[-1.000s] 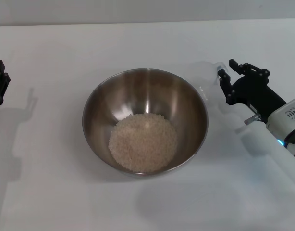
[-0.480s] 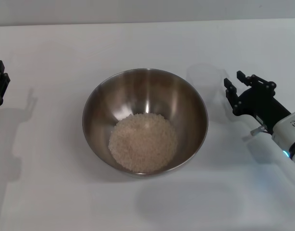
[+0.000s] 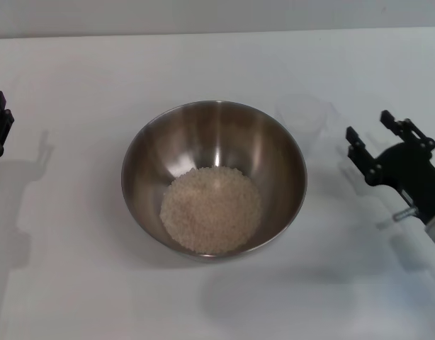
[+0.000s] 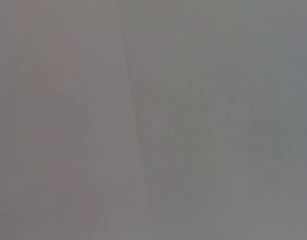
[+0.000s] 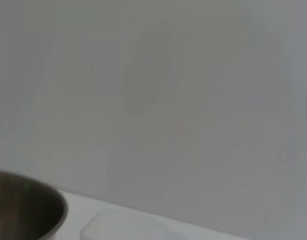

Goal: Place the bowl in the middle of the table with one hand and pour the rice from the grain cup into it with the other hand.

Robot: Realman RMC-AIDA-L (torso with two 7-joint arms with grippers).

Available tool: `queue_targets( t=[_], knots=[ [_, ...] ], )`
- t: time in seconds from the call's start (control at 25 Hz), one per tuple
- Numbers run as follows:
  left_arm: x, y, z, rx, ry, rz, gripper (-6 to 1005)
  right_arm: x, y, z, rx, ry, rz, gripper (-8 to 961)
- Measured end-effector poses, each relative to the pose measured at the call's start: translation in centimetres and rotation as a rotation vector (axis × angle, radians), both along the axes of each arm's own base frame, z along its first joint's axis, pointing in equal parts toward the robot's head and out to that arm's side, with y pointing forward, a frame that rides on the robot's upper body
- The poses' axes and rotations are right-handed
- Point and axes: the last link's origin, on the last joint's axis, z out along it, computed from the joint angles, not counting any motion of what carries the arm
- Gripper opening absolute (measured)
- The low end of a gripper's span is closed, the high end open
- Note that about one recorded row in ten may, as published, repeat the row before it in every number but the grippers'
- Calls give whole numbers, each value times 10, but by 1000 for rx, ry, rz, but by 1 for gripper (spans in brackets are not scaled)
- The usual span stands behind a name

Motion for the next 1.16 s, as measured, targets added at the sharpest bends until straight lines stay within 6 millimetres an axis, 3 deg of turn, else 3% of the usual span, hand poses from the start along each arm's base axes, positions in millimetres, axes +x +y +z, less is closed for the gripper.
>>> queue_targets(
  t=[0.16, 0.2, 0.28, 0.32, 0.52, 0.72, 1.16],
  knots=[
    [0, -1, 0, 1, -1, 0, 818, 3, -18, 11, 82, 62, -4, 616],
    [0, -1, 0, 2, -2, 1, 818, 5, -33, 22, 162, 110, 0, 625],
    [0, -1, 0, 1, -1, 1, 818, 7, -41, 28, 196, 130, 2, 644],
    [-1, -2, 0, 0, -1, 2, 818, 10, -55, 40, 269, 167, 9, 653],
    [-1, -3, 0, 0, -2, 5, 818, 24, -81, 66, 408, 201, -17, 699],
    [-1, -3, 0, 1, -2, 4, 818, 30, -90, 79, 464, 207, -23, 802],
    [-5, -6, -1, -8, 3, 19, 818, 33, -92, 86, 521, 203, -38, 802]
  ],
)
